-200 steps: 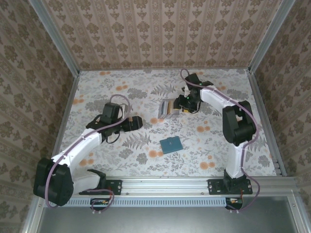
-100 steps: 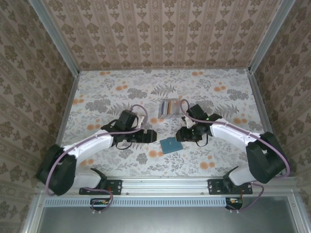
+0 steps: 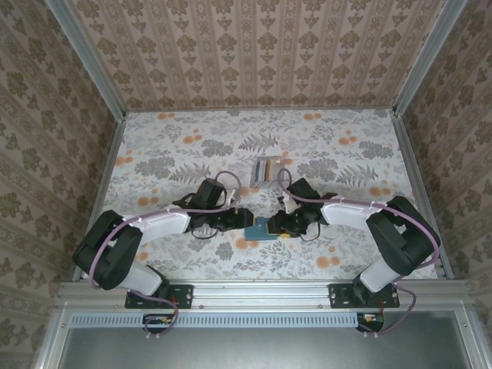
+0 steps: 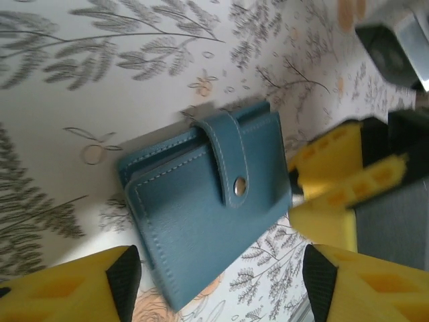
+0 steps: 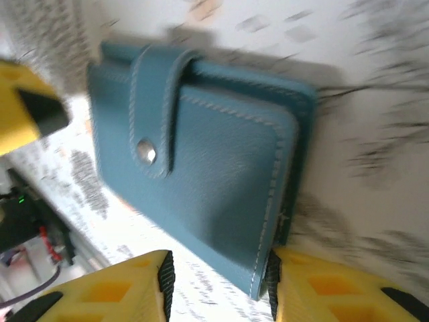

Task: Put the credit cards into the card holder

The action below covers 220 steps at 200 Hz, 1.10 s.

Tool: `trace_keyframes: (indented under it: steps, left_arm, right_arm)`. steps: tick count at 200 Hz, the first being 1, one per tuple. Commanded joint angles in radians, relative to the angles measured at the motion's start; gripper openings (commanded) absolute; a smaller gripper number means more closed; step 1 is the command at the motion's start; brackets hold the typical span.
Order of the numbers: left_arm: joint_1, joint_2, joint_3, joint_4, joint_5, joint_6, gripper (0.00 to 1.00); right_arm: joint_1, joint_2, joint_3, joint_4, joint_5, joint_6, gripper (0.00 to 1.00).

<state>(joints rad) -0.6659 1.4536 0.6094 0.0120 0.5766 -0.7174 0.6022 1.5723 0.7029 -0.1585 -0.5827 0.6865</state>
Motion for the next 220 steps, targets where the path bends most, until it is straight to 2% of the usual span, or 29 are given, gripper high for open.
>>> trace_keyframes:
  steps: [1,15,28,41,54,70,86,116,142,181,220]
  left_arm:
    - [0.052,-0.026,-0.029,-0.005,-0.02,-0.026,0.67]
    - [0.106,-0.047,-0.028,-0.057,-0.035,-0.001,0.66]
    - [0.169,-0.08,-0.037,-0.086,-0.032,-0.015,0.67]
    - [0.234,-0.13,-0.055,-0.094,-0.023,-0.022,0.69]
    - [0.289,-0.18,-0.052,-0.17,-0.051,0.008,0.72]
    - [0.332,-0.236,-0.048,-0.287,-0.094,0.018,0.72]
    - [0.349,-0.271,-0.078,-0.291,-0.051,-0.004,0.71]
    - [0.292,-0.274,-0.103,-0.282,-0.002,0.019,0.7]
    - [0.2,-0.233,-0.099,-0.265,0.05,0.024,0.68]
    - [0.087,-0.142,-0.099,-0.208,0.042,-0.011,0.6]
    - [0.071,-0.069,-0.065,-0.166,0.027,-0.014,0.53]
  right_arm:
    - [0.094,-0.011,-0.026,0.227,-0.095,0.17,0.48]
    - [0.138,-0.002,-0.012,0.238,-0.077,0.185,0.51]
    - [0.141,-0.008,0.011,0.147,-0.017,0.145,0.53]
    - [0.14,-0.036,0.043,0.004,0.081,0.04,0.53]
    - [0.139,-0.057,0.091,-0.123,0.178,-0.086,0.54]
    - [0.143,-0.049,0.174,-0.252,0.301,-0.202,0.54]
    - [0.148,-0.009,0.245,-0.318,0.363,-0.276,0.54]
    - [0.149,0.077,0.298,-0.311,0.345,-0.331,0.61]
    - [0.151,0.116,0.288,-0.274,0.298,-0.291,0.6]
    - [0.156,0.135,0.261,-0.261,0.259,-0.23,0.52]
    - [0.157,0.126,0.229,-0.193,0.137,-0.149,0.42]
